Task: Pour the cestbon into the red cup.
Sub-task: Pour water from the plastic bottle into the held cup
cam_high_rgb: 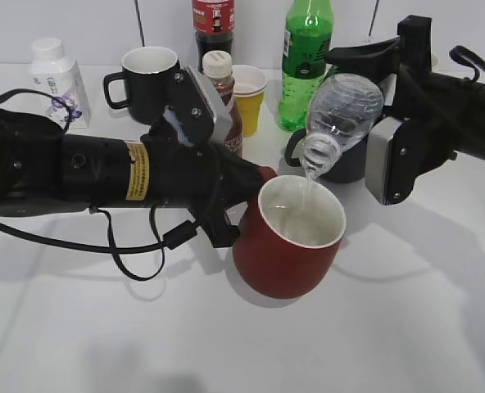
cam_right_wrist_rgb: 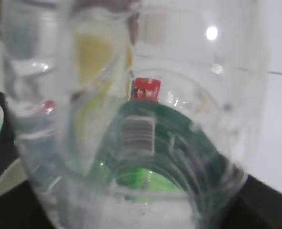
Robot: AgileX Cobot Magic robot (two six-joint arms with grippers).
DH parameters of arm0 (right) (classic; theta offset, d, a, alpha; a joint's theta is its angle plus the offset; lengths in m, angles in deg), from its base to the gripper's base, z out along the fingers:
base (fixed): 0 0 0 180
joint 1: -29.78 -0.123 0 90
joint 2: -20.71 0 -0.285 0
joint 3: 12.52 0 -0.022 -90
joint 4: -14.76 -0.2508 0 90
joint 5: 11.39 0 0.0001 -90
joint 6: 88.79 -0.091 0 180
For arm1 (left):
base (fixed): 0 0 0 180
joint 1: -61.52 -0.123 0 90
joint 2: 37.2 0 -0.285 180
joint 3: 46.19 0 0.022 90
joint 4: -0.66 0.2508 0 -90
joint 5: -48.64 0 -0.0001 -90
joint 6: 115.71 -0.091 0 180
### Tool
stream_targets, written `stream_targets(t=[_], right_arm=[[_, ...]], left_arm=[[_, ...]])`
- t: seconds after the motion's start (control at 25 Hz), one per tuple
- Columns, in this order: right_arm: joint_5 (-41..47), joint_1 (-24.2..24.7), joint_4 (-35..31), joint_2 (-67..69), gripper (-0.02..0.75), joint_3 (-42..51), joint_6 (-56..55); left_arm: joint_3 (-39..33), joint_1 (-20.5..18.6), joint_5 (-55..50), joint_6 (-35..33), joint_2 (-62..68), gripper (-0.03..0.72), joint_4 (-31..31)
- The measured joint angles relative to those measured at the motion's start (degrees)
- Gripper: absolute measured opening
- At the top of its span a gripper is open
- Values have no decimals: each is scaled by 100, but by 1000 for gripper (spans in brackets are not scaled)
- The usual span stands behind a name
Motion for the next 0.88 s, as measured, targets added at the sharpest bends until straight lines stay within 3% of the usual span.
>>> stream_targets(t=[0.48, 0.88], right_arm=[[-86, 0, 0, 0, 468, 0, -2387], [-378, 0, -318, 0, 468, -353, -5729]], left_arm=[[0, -147, 443, -5, 0, 59, -833], [-2, -543, 487, -5, -208, 59, -997]])
